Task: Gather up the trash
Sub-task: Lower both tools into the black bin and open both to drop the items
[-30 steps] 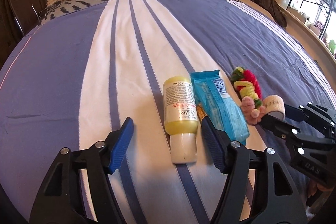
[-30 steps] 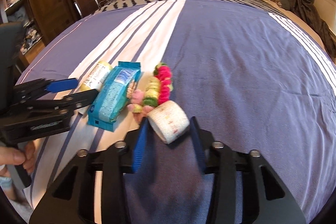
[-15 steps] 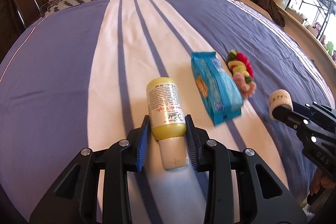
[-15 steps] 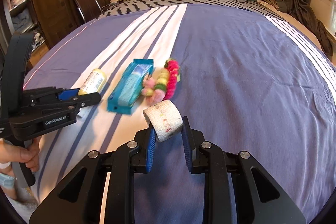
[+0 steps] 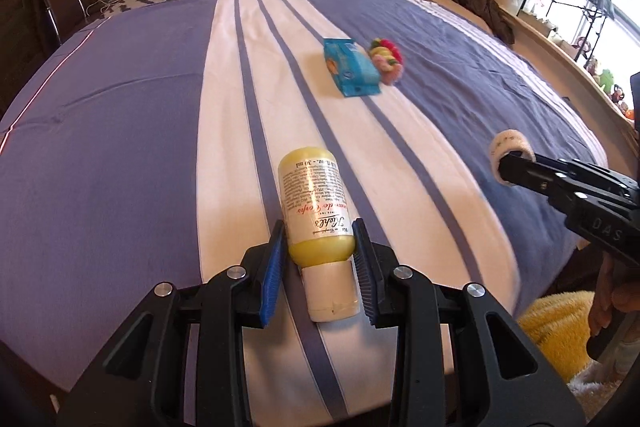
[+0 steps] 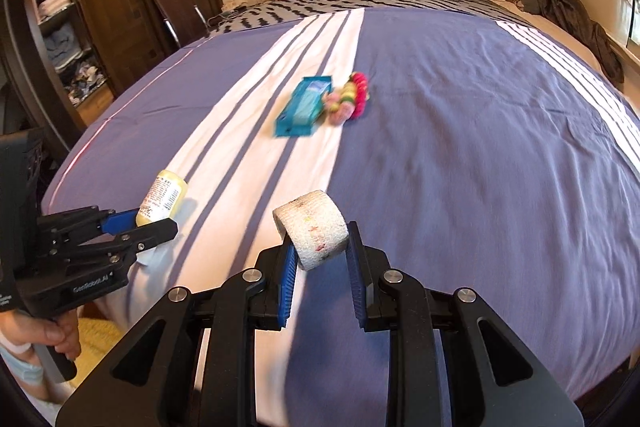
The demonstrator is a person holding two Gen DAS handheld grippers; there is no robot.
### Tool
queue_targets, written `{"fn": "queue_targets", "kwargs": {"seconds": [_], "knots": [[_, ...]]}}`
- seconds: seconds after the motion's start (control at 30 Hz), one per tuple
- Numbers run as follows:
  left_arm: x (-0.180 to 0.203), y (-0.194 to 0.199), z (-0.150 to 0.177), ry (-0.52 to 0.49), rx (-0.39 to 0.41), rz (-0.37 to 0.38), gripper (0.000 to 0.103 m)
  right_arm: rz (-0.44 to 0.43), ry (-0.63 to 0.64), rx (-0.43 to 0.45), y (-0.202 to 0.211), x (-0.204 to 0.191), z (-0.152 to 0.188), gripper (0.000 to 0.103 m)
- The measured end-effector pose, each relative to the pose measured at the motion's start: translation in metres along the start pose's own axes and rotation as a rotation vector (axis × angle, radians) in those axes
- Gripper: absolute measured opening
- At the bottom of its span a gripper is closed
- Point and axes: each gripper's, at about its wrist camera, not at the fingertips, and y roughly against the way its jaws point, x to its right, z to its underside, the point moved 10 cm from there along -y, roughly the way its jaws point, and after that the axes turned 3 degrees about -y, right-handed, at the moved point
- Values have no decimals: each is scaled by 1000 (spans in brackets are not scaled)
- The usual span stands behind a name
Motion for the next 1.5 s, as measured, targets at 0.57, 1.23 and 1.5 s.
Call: {"fn": "queue_targets", "kwargs": {"seconds": [0.57,1.23,1.5], "knots": [[55,78,98,-19,73,74,31,-48,-19,15,68,-30,106,25],[64,-13,231,14,-217,123,30,-2,-83,-251,-1,-20,233,24],[70,-47,256,38,-342,196,30,10,-105,-378,-32,-15,266,25]]}}
